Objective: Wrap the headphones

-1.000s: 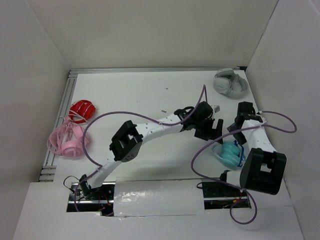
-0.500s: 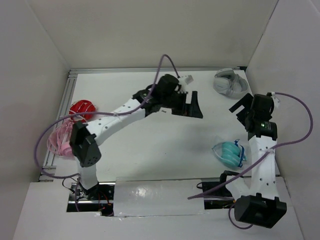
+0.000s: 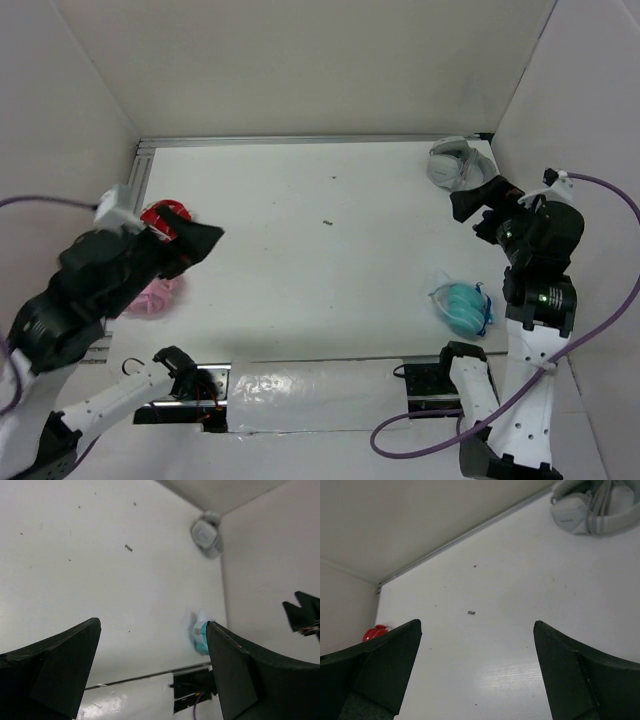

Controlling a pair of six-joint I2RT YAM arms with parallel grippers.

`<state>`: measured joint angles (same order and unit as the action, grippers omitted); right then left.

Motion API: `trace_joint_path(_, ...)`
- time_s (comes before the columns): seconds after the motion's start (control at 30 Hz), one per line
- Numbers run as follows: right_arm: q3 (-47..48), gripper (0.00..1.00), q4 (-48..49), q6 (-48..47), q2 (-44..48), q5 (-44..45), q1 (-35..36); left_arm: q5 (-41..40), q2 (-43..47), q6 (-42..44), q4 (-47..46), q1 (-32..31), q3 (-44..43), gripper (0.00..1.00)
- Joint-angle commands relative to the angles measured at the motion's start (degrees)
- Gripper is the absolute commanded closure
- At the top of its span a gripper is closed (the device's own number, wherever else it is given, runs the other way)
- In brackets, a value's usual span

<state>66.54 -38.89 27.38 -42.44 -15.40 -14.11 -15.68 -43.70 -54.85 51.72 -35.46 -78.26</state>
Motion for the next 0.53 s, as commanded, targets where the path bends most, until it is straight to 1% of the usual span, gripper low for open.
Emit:
trace_joint_path(0.0,3.9,0.00,4.3,-1.1,0.5,-7.8,0.4,-7.5,8.1,-5.2,6.9,0.3,2.5,0.01)
trace_joint_path(0.03,3.9,0.00,5.2,-0.9,0.4,-10.2,0.4,-7.8,10.6,-5.5,7.2,0.5,2.9,0.01)
trace_joint_path(0.1,4.8,0.00,5.1,-1.2,-0.8,-12.3,0.5,-8.2,11.4,-6.0,10.4,0.7,3.0,0.01)
trace_joint_path(0.13,4.8,0.00,5.0,-1.2,-0.8,-12.8,0.5,-8.2,10.9,-6.0,10.4,0.7,3.0,0.01)
trace_joint_path(0.33,4.2,0.00,5.8,-1.5,-1.2,-14.7,0.6,-7.2,3.6,-5.7,16.5,0.7,-1.5,0.01)
trace_joint_path(0.5,3.5,0.00,5.7,-2.8,-1.0,-14.0,0.6,-5.3,3.0,-4.0,13.6,0.7,-0.1,0.01)
